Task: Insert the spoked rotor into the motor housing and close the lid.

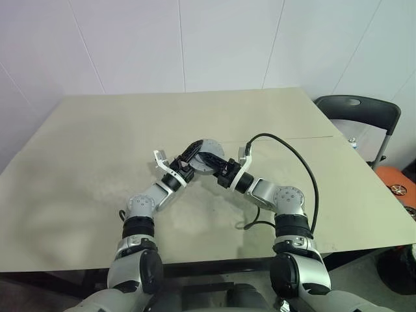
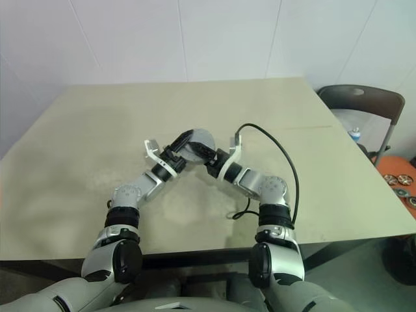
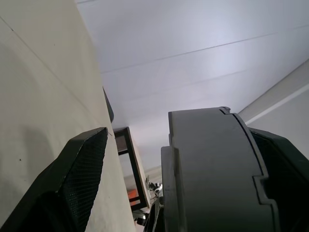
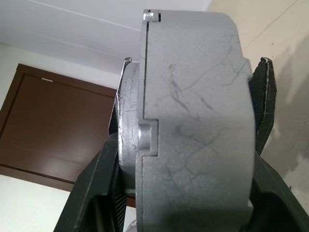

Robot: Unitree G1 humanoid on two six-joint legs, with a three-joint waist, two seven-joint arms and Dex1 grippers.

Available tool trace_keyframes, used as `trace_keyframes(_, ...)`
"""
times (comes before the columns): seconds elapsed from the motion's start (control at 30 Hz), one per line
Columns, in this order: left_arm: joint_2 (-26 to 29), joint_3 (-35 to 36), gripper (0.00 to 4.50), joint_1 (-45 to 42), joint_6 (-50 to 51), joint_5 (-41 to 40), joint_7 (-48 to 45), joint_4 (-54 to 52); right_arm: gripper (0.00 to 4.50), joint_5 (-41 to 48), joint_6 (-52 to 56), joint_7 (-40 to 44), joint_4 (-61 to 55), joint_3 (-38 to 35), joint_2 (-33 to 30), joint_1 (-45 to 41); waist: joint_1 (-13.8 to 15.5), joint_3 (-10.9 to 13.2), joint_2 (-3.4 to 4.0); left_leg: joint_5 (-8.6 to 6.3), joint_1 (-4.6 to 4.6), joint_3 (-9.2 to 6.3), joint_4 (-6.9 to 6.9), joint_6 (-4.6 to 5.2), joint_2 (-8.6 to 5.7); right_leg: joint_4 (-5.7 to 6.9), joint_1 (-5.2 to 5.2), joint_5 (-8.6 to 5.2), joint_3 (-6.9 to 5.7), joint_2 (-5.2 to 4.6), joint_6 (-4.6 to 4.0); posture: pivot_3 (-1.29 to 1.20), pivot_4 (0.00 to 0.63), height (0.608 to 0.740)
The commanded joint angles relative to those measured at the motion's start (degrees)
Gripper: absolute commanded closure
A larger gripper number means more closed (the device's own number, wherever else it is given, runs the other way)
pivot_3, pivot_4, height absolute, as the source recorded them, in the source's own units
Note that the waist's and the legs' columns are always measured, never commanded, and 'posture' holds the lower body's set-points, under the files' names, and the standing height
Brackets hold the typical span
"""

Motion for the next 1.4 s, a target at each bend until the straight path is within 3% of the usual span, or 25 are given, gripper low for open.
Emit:
trace_keyframes(0.03, 0.07, -0.46, 0.01, 0.15, 0.57, -0.19, 0.18, -0.42, 2.41, 2.86, 0.11, 2.40, -3.27, 0.25, 0.33, -2.13, -0.03, 0.00, 0.00, 0.00, 0.00, 0.00, 0.00, 0.00, 0.00, 0.00, 0.00, 0.00, 0.00, 0.00, 0.00, 0.00, 0.000, 0.740)
trace_keyframes(0.23, 0.09, -0.58, 0.01, 0.15, 0.59, 0.00, 0.18, -0.22, 2.41, 2.76, 0.11, 2.35, -2.98, 0.27, 0.33, -2.22, -0.01, 0.00, 0.00, 0.01, 0.00, 0.00, 0.00, -0.01, 0.00, 0.01, 0.00, 0.00, 0.00, 0.00, 0.00, 0.00, 0.000, 0.740)
trace_keyframes(0.33, 0.22, -1.11, 0.62, 0.34, 0.01, 0.69, -0.09, -0.52, 2.41, 2.72, 0.09, 2.33, -2.98, 0.28, 0.37, -2.19, -0.01, 0.00, 0.00, 0.01, 0.00, 0.00, 0.00, -0.01, 0.00, 0.01, 0.00, 0.00, 0.00, 0.00, 0.00, 0.00, 0.000, 0.740)
trace_keyframes(0.5, 0.21, -1.74, 2.24, 0.71, -0.36, 1.05, -0.46, -1.29, 2.41, 2.51, 0.15, 2.41, -2.88, 0.16, 0.38, -2.24, -0.02, 0.00, 0.00, 0.01, 0.00, 0.00, 0.00, -0.02, 0.00, 0.01, 0.00, 0.00, 0.00, 0.00, 0.00, 0.00, 0.000, 0.740)
trace_keyframes(0.53, 0.19, -1.76, 2.36, 0.73, -0.51, 1.09, -0.39, -1.32, 2.41, 2.44, 0.12, 2.46, -2.87, 0.18, 0.37, -2.24, -0.03, 0.00, 0.00, 0.01, 0.00, 0.00, 0.00, -0.02, 0.00, 0.01, 0.00, 0.00, 0.00, 0.00, 0.00, 0.00, 0.000, 0.740)
trace_keyframes(0.67, -0.18, -1.44, 2.36, 1.00, -0.23, 0.21, -0.65, -2.07, 2.41, 2.04, -0.21, 2.03, -3.17, 0.29, 0.40, -2.12, -0.02, 0.00, 0.00, 0.01, 0.00, -0.01, 0.00, -0.02, 0.00, 0.01, 0.00, 0.00, 0.00, 0.00, 0.00, 0.00, 0.000, 0.740)
trace_keyframes(0.9, -0.40, -1.08, 2.36, 1.28, -0.84, -0.21, -0.12, -2.38, 0.10, 2.04, -0.64, 2.14, -2.68, -0.06, 0.30, -2.38, -0.02, -0.01, -0.01, 0.01, 0.01, -0.01, 0.00, -0.02, 0.00, 0.02, 0.00, 0.00, 0.00, 0.00, 0.00, 0.00, 0.000, 0.740)
trace_keyframes(1.2, -0.56, 2.41, 2.36, 0.89, -6.48, -1.79, 0.72, -2.90, 0.04, 2.42, -0.48, 2.60, -2.50, -0.16, 0.30, -2.47, -0.04, -0.01, -0.01, 0.01, 0.01, -0.01, 0.01, -0.02, 0.00, 0.02, 0.00, 0.01, 0.00, 0.00, 0.00, 0.00, 0.000, 0.740)
trace_keyframes(1.4, 0.78, 8.93, 2.36, -1.23, -20.62, -2.05, 5.70, -1.08, 0.04, 2.63, -0.16, 2.99, -2.71, 0.12, 0.13, -2.35, -0.02, -0.02, -0.01, 0.03, 0.01, -0.02, 0.01, -0.05, 0.02, 0.04, 0.00, 0.01, 0.01, 0.01, 0.00, 0.00, 0.000, 0.740)
